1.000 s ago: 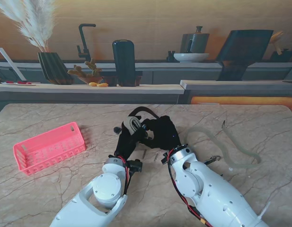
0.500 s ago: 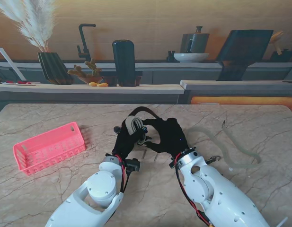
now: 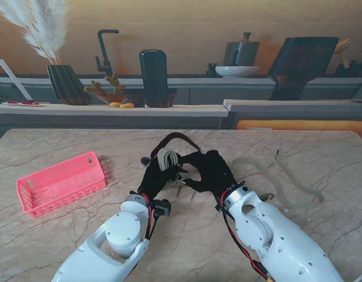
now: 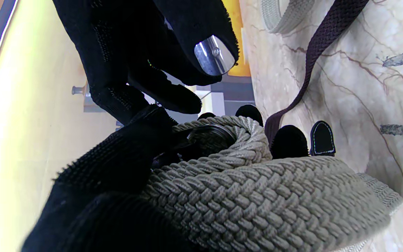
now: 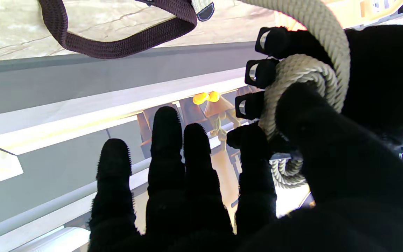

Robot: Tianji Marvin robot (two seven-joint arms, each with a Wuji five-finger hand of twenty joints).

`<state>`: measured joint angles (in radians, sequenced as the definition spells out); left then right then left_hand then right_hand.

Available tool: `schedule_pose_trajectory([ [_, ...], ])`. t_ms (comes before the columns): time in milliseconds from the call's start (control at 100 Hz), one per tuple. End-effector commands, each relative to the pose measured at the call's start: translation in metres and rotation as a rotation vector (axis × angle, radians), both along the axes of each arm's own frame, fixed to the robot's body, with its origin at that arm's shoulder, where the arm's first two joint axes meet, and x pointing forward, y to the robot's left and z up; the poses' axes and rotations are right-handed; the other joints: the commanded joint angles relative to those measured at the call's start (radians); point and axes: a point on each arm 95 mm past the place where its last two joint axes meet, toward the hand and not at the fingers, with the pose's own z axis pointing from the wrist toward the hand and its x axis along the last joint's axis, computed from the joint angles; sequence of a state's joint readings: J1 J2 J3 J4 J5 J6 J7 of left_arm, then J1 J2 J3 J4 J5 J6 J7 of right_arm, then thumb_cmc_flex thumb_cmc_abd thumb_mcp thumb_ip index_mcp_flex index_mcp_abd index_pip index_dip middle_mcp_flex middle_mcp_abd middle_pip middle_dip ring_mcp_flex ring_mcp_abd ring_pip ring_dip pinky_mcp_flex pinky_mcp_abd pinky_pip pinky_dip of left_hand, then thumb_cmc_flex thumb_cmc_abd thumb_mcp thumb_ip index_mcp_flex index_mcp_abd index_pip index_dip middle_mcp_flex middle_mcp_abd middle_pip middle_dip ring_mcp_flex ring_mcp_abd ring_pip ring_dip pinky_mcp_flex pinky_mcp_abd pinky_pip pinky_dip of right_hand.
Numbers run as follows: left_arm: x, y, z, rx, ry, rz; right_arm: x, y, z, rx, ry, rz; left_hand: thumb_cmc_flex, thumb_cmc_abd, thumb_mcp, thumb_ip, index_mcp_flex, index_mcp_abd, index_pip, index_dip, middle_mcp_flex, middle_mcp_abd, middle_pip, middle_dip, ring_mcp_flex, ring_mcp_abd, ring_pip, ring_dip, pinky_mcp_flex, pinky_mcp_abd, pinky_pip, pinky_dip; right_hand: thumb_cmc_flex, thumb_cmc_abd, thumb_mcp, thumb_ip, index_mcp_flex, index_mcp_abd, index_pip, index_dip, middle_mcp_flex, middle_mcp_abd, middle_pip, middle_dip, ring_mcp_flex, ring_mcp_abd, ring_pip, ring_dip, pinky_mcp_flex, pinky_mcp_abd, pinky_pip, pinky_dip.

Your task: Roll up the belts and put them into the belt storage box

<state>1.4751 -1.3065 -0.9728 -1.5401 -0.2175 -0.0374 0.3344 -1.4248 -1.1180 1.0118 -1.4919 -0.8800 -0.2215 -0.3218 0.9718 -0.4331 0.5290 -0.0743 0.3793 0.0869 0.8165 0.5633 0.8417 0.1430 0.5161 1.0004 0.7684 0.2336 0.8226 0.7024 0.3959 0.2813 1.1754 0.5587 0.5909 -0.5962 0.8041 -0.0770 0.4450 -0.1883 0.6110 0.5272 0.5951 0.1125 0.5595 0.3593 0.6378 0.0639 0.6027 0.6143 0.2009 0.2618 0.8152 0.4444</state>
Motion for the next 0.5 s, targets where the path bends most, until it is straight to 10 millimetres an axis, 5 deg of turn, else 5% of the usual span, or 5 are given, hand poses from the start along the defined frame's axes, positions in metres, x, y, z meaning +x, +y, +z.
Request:
schedule_pose_trajectory([
  [0, -0.001, -0.001, 0.002, -0.005, -0.003, -0.024, -0.003, 0.003, 0.002, 0.009, -0.003, 0.020, 0.033, -0.020, 0.061, 0.004, 0.017, -0.036, -0.029, 0.018, 0.048, -0.043, -0.069, -0.032, 0.043, -0.026, -0.035, -0.024, 0.027, 0.012, -0.004, -0.007, 0.029, 0.038, 0.021, 0.021, -0.004, -0.167, 0.007, -0.008, 0.007, 0.003, -0.022, -0.013, 0.008, -0.005, -0.018, -0.011, 0.002, -0.001, -0.026, 0.020],
  [170, -0.001, 0.001, 0.002, -0.008, 0.033, -0.056, -0.002, -0.004, 0.009, 0.000, -0.056, 0.014, 0.158, 0.053, 0.039, -0.017, 0.069, -0.014, -0.021, -0.008, 0.102, 0.003, -0.150, -0.118, 0.110, -0.019, -0.015, -0.019, 0.111, 0.038, 0.031, -0.024, 0.037, 0.037, 0.028, 0.022, 0.012, -0.126, 0.021, -0.011, 0.033, -0.005, -0.023, -0.008, 0.031, -0.010, -0.020, -0.006, 0.022, -0.005, -0.031, 0.026],
  [330, 0.001, 0.003, 0.001, 0.000, 0.088, -0.087, 0.000, -0.014, 0.022, -0.027, -0.146, 0.012, 0.166, 0.088, 0.011, -0.018, 0.090, -0.011, -0.002, -0.003, 0.090, 0.029, -0.048, -0.092, 0.132, 0.002, 0.073, 0.037, 0.115, 0.094, 0.115, 0.012, 0.041, 0.034, 0.051, 0.021, -0.014, -0.108, 0.030, -0.008, 0.038, -0.021, -0.013, -0.001, 0.041, -0.022, -0.022, -0.005, 0.032, -0.011, -0.035, 0.031],
  [490, 0.001, 0.003, 0.000, -0.001, 0.145, -0.136, 0.004, -0.020, 0.033, -0.088, -0.207, 0.048, 0.127, 0.096, -0.043, -0.008, 0.118, -0.003, 0.025, 0.015, 0.084, 0.049, 0.129, -0.080, 0.173, 0.013, 0.207, 0.099, 0.122, 0.136, 0.221, 0.093, 0.046, 0.018, 0.066, 0.015, -0.164, -0.183, 0.029, -0.011, -0.003, -0.038, -0.034, -0.016, 0.022, -0.041, -0.100, -0.048, 0.032, -0.023, -0.052, 0.034],
])
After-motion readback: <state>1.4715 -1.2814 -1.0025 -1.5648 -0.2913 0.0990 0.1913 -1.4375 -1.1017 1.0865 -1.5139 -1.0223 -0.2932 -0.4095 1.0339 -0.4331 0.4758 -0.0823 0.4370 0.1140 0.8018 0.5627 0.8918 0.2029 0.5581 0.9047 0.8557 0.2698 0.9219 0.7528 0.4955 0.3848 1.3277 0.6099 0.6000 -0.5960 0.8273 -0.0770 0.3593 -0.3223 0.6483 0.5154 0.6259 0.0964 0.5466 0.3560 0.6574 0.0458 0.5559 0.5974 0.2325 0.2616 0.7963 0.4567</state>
